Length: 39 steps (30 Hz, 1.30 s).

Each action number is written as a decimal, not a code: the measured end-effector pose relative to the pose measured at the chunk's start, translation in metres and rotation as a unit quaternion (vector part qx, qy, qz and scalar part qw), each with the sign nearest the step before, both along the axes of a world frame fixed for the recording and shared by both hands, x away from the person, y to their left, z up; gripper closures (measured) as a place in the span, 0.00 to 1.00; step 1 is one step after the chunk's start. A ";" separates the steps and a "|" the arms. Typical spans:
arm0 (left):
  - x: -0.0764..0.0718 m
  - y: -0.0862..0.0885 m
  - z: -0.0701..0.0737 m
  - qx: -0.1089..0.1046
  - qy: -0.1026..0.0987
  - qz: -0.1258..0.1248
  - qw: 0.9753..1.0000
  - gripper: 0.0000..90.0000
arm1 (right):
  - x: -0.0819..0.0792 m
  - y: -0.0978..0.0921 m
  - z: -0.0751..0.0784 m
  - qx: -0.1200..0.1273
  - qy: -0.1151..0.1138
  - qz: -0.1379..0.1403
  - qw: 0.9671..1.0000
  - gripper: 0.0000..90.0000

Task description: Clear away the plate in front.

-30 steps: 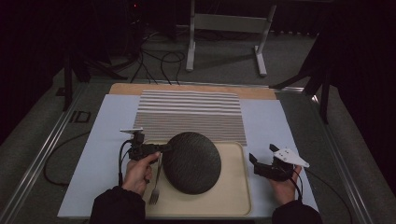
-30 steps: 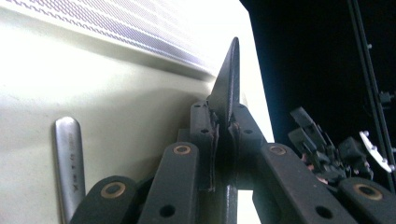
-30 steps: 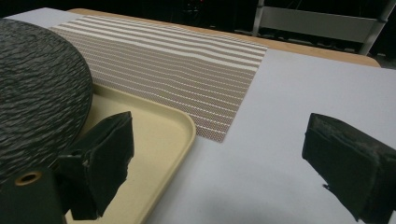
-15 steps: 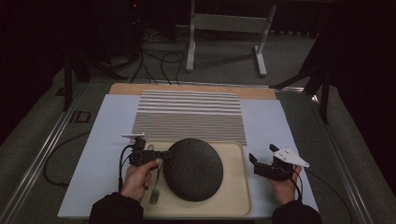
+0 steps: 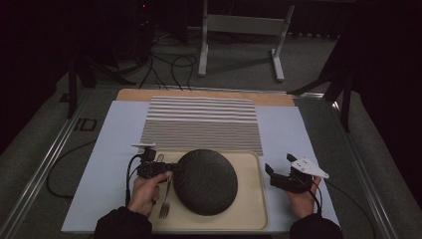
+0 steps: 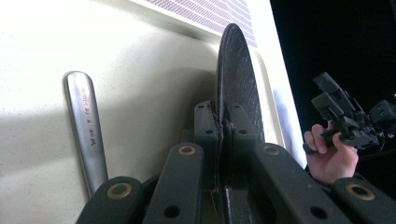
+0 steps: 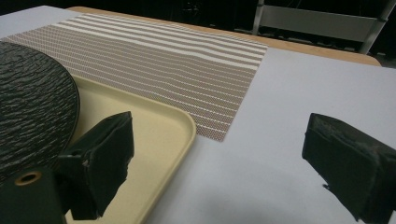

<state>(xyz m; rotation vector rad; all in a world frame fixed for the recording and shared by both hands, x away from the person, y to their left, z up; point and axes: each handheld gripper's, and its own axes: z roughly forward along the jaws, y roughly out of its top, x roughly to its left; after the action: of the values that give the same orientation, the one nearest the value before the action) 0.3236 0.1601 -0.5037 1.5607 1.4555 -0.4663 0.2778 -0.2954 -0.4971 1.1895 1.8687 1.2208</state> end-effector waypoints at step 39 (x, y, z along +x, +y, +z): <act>-0.007 -0.014 -0.010 0.141 -0.001 -0.051 0.989 0.78 | 0.000 0.001 0.000 -0.004 0.001 -0.002 1.000 0.10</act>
<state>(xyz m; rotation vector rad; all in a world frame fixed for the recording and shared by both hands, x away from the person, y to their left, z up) 0.3167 0.1462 -0.5136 1.8655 1.4941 -0.3286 0.2779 -0.2949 -0.4975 1.1898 1.8697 1.2108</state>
